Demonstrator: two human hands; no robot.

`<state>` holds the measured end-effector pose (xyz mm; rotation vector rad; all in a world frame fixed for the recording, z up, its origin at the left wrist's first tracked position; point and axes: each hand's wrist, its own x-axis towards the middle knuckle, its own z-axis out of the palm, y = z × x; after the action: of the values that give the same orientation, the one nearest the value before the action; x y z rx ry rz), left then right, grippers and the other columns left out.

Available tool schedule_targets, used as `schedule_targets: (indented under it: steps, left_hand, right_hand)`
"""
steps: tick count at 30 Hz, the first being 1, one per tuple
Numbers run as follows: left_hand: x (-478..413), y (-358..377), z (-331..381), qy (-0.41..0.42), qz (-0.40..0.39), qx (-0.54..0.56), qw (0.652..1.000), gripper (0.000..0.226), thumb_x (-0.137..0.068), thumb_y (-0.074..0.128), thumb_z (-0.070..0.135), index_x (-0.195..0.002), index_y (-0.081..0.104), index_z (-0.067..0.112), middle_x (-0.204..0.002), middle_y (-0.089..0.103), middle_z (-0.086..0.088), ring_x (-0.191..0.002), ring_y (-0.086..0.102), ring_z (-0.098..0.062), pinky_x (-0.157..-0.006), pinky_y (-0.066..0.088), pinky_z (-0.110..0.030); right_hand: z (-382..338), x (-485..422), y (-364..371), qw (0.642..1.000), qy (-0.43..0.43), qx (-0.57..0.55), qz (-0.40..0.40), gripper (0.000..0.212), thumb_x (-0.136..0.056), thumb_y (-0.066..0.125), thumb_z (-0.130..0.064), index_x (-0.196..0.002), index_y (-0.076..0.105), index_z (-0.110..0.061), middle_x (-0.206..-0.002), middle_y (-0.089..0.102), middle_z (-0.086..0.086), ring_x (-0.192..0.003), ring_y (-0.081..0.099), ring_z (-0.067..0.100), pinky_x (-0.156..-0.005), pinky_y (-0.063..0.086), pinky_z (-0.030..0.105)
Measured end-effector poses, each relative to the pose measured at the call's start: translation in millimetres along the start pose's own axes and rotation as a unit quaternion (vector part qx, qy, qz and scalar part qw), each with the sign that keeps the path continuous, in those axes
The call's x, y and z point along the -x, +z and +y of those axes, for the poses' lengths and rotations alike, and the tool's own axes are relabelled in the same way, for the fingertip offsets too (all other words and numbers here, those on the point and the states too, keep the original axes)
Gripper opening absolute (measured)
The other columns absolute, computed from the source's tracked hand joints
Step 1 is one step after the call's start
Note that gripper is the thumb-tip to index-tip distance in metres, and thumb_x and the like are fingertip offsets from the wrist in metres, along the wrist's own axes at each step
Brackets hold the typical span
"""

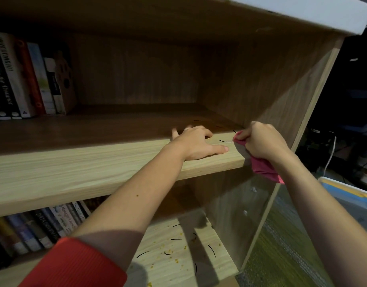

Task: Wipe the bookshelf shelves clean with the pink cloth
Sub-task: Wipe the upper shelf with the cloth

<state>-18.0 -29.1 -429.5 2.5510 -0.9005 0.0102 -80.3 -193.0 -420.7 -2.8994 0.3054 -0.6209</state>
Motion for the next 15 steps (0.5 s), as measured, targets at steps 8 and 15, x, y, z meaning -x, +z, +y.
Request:
schedule_targets:
  steps: [8,15]
  left_hand:
    - [1,0,1,0.000,-0.002,0.004,1.000,0.067,-0.083,0.049,0.064,-0.138,0.043,0.026,-0.151,0.029,0.006,-0.144,0.009,-0.025,-0.110,-0.007,-0.058]
    - [2,-1,1,0.000,-0.003,0.001,1.000,0.067,-0.084,0.049,0.064,-0.138,0.043,0.025,-0.151,0.030,0.005,-0.144,0.010,-0.024,-0.110,-0.007,-0.058]
  right_hand:
    - [-5,0,4,0.999,0.038,-0.019,0.025,0.037,-0.087,0.048,-0.002,-0.104,0.072,-0.024,-0.113,0.065,0.005,-0.109,0.052,0.028,-0.090,0.048,0.041]
    - [-6,4,-4,0.997,0.031,-0.072,0.010,0.035,-0.088,0.049,-0.001,-0.098,0.074,-0.023,-0.101,0.067,-0.004,-0.093,0.053,0.014,-0.084,0.047,0.030]
